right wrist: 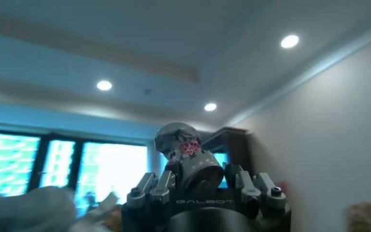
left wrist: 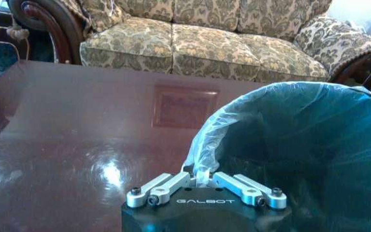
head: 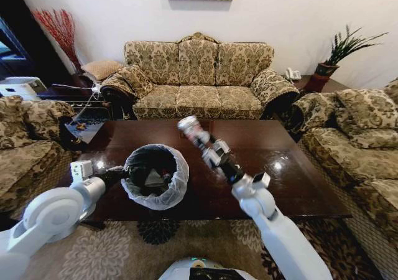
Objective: Move to the front of the table and place the trash on the table into the trash bin.
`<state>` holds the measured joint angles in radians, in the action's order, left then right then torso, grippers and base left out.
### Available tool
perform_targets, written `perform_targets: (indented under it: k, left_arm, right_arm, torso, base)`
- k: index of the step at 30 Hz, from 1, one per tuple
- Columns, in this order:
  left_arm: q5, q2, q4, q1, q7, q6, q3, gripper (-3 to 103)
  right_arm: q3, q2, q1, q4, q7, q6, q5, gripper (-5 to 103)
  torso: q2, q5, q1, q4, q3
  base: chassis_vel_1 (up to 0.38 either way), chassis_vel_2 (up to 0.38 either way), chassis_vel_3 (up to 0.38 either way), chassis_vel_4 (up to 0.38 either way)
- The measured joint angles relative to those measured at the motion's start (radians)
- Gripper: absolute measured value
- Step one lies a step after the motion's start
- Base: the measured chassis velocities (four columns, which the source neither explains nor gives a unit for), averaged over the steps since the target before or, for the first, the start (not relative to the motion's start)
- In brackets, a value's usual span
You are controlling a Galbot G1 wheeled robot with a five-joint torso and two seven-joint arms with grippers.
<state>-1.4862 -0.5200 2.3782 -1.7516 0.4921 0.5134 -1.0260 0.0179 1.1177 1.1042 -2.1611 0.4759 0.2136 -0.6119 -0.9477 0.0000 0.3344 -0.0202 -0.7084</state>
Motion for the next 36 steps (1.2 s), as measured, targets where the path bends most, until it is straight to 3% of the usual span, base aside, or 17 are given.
perform_targets:
  k: [4, 6, 8, 9, 12, 19, 21, 24, 25, 26, 28, 31, 34, 36]
  left_arm:
    - [-0.001, -0.002, 0.008, -0.001, 0.000, 0.000, -0.003, 0]
    - [-0.001, -0.005, 0.013, -0.005, 0.000, 0.000, -0.007, 0]
    - [-0.001, -0.006, 0.014, -0.006, 0.000, 0.000, -0.008, 0]
    - [-0.001, -0.009, 0.018, -0.009, 0.000, 0.000, -0.010, 0]
    - [-0.001, -0.011, 0.021, -0.010, 0.000, 0.000, -0.011, 0]
    - [0.001, -0.023, 0.022, -0.006, -0.003, 0.000, -0.009, 0]
    - [0.002, -0.027, 0.022, -0.007, -0.003, 0.001, -0.010, 0]
    - [0.004, -0.040, 0.022, -0.011, -0.001, 0.007, -0.015, 0]
    - [0.005, -0.047, 0.023, -0.015, 0.003, 0.015, -0.021, 0]
    - [0.005, -0.047, 0.023, -0.015, 0.003, 0.015, -0.021, 0]
    - [0.006, -0.048, 0.024, -0.020, 0.006, 0.020, -0.028, 0]
    - [0.006, -0.045, 0.024, -0.021, 0.007, 0.020, -0.029, 0]
    - [0.004, -0.034, 0.026, -0.015, 0.007, 0.018, -0.023, 0]
    - [0.004, -0.034, 0.028, -0.015, 0.007, 0.018, -0.021, 0]
  right_arm:
    - [-0.066, 0.004, -0.014, 0.025, -0.021, 0.001, 0.108, 35]
    - [-0.087, 0.010, -0.020, 0.039, -0.046, 0.002, 0.152, 43]
    - [-0.092, 0.012, -0.021, 0.041, -0.052, 0.001, 0.156, 43]
    - [-0.097, 0.016, -0.022, 0.043, -0.061, 0.001, 0.165, 54]
    - [-0.094, 0.020, -0.019, 0.041, -0.065, -0.001, 0.171, 60]
    - [-0.059, 0.017, 0.014, 0.028, -0.087, 0.005, 0.177, 91]
    - [-0.041, 0.020, 0.031, 0.017, -0.111, 0.007, 0.167, 91]
    - [0.034, 0.047, 0.091, 0.001, -0.275, 0.003, 0.176, 99]
    - [0.104, 0.070, 0.139, 0.030, -0.430, -0.010, 0.213, 100]
    - [0.104, 0.070, 0.139, 0.030, -0.430, -0.010, 0.213, 100]
    - [0.243, 0.099, 0.205, 0.109, -0.592, -0.094, 0.210, 100]
    - [0.281, 0.101, 0.213, 0.151, -0.630, -0.121, 0.193, 100]
    - [0.378, 0.111, 0.148, 0.408, -0.675, -0.141, 0.189, 100]
    - [0.382, 0.114, 0.121, 0.462, -0.681, -0.152, 0.174, 100]
  torso:
    - [0.000, -0.0002, 0.000, -0.0002, 0.000]
    - [0.000, 0.0000, 0.000, -0.0001, 0.000]
    - [0.000, 0.0000, 0.000, -0.0001, 0.000]
    - [0.000, 0.0000, 0.000, -0.0001, 0.000]
    - [0.000, 0.0000, 0.000, -0.0002, 0.000]
    - [0.000, 0.0000, 0.000, -0.0002, 0.000]
    - [0.000, 0.0000, 0.000, -0.0002, 0.000]
    - [0.000, -0.0002, 0.000, -0.0002, 0.000]
    - [0.000, -0.0001, 0.000, -0.0003, 0.000]
    - [0.000, -0.0001, 0.000, -0.0003, 0.000]
    - [0.000, 0.0001, 0.000, 0.0000, 0.000]
    - [0.000, -0.0001, 0.000, 0.0002, 0.000]
    - [0.000, 0.0006, 0.000, 0.0001, 0.000]
    - [0.000, 0.0003, 0.000, 0.0001, 0.000]
  base:
    - [0.000, 0.000, 0.000, 0.000]
    - [0.000, 0.000, 0.000, 0.000]
    - [0.000, 0.000, 0.000, 0.000]
    - [0.000, 0.000, 0.000, 0.000]
    - [0.000, 0.000, 0.000, 0.000]
    - [0.000, 0.000, 0.000, 0.000]
    - [0.000, 0.000, 0.000, 0.000]
    - [0.000, 0.000, 0.000, 0.000]
    - [0.000, 0.000, 0.000, 0.000]
    - [0.000, 0.000, 0.000, 0.000]
    - [0.000, 0.000, 0.000, 0.000]
    - [0.000, 0.000, 0.000, 0.000]
    - [0.000, 0.000, 0.000, 0.000]
    - [0.000, 0.000, 0.000, 0.000]
